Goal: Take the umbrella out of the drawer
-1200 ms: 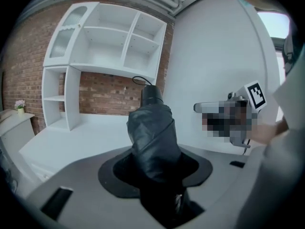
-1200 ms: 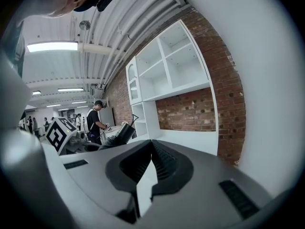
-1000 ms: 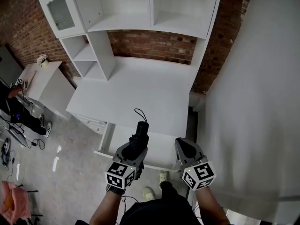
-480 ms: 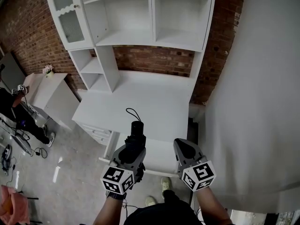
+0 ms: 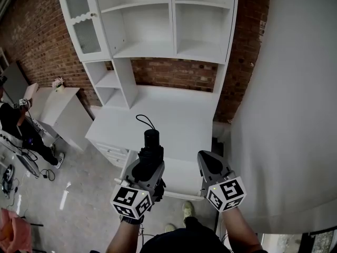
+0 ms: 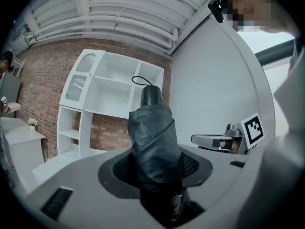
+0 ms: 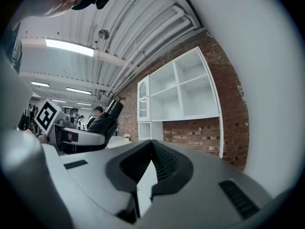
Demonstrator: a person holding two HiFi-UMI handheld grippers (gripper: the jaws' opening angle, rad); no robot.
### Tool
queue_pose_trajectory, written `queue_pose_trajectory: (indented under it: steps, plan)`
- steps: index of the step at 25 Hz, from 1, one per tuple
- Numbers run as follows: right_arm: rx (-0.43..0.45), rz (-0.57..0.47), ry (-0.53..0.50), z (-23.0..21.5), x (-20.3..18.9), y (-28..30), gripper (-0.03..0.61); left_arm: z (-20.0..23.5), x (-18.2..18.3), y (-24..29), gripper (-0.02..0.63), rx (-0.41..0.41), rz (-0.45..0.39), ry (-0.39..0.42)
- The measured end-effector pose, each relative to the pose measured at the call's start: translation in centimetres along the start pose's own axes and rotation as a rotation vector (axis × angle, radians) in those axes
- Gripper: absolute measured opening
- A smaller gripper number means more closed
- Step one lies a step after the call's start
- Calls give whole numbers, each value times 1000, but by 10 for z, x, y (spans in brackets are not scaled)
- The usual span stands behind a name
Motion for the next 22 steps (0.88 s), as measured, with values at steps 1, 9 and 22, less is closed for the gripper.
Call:
queue_pose_trajectory:
  steps: [1, 9, 22]
  plan:
    - [1, -3, -1, 2, 3, 0, 5, -1, 5, -1, 198, 0, -10, 7]
    - [1, -43, -19, 8, 21, 1, 5, -5, 25, -8, 198, 4, -63, 36]
    - [-3, -48, -46, 11, 29, -7, 5, -12, 27, -15, 198, 6, -87, 50]
Point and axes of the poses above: the fingertips, and each gripper's own axes: y forward along the fingers, z to its left, x out of its top, the point moved 9 cm from there along -y, backward along the fingers, and after that the axes turned 15 degrees about -z, right-handed, at the moved point
